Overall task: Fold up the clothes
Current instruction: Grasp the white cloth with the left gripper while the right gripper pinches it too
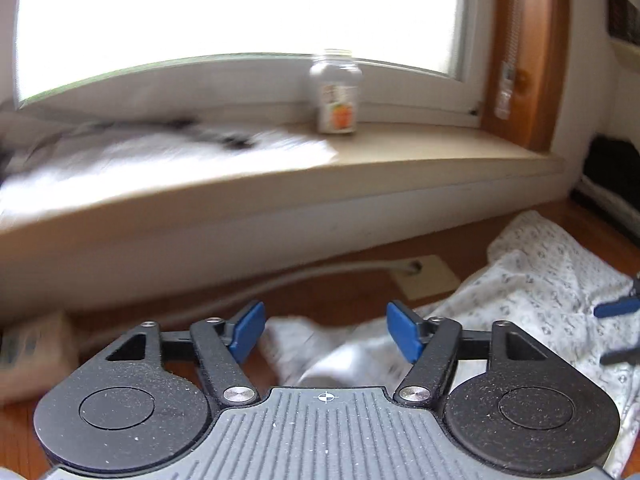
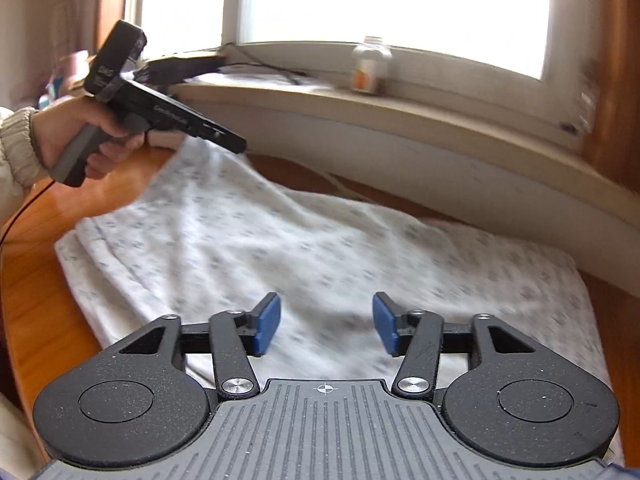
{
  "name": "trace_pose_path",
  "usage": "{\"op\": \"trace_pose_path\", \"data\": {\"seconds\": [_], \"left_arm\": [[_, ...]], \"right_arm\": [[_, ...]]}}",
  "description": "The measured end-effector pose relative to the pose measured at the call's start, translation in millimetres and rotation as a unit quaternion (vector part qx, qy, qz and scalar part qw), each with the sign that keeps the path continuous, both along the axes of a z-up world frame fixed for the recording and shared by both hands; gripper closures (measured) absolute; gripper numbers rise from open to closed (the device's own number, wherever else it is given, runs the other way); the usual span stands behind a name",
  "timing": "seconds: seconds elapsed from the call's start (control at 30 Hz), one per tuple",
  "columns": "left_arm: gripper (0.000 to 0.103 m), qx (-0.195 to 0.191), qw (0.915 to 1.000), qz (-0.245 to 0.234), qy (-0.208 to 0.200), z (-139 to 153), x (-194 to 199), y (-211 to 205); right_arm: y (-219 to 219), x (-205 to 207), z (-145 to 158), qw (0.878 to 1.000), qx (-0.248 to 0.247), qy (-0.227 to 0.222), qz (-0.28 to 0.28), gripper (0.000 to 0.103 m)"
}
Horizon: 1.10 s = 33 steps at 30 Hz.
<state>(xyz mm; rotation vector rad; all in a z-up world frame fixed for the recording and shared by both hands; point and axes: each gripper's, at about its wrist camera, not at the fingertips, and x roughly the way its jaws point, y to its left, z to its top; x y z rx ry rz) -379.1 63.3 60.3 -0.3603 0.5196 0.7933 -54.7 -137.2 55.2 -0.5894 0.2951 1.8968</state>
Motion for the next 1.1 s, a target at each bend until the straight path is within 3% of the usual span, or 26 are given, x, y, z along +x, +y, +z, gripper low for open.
{"op": "trace_pose_path", "data": {"seconds": [0.17, 0.37, 0.47, 0.67, 0.73, 0.87, 0.9, 0.97, 1.1], "left_arm": [[0.025, -0.027, 0.9987, 0.006, -0.042, -9.1, -26.4, -6.9], [0.025, -0.066, 0.9961, 0.009, -0.058, -26.4, -34.0, -9.7], [0.027, -0.08, 0.9946, 0.013, -0.066, -33.8, -32.8, -8.1], [0.032, -0.068, 0.9958, 0.01, -0.06, -37.2, -27.5, -7.5], [0.033, -0.066, 0.996, 0.008, -0.06, -38.2, -27.6, -7.4], [0.038, -0.064, 0.9962, 0.006, -0.059, -39.3, -27.0, -7.4], [0.04, -0.064, 0.9962, 0.005, -0.059, -39.5, -26.7, -7.4], [0.055, -0.072, 0.9955, -0.001, -0.062, -39.8, -26.1, -7.2], [0.069, -0.078, 0.9953, -0.003, -0.058, -40.0, -24.5, -8.8]], "right_arm": [[6.9, -55.0, 0.2, 0.998, -0.013, 0.029, 0.058, 0.046], [11.0, -119.3, -7.2, 0.992, -0.034, 0.049, 0.112, 0.045], [6.2, -142.0, -9.6, 0.991, -0.03, 0.038, 0.125, 0.04], [5.5, -159.3, -7.2, 0.991, -0.022, 0.029, 0.125, 0.038], [-0.1, -164.0, -7.7, 0.99, -0.019, 0.024, 0.14, 0.027], [-8.7, -180.0, -12.5, 0.989, -0.008, -0.023, 0.143, 0.024], [-7.6, -181.7, -12.5, 0.989, -0.01, -0.027, 0.142, 0.025], [-2.1, -180.4, -13.5, 0.99, -0.022, -0.022, 0.137, 0.029], [2.5, -175.1, -13.1, 0.992, -0.013, -0.023, 0.125, 0.06]]}}
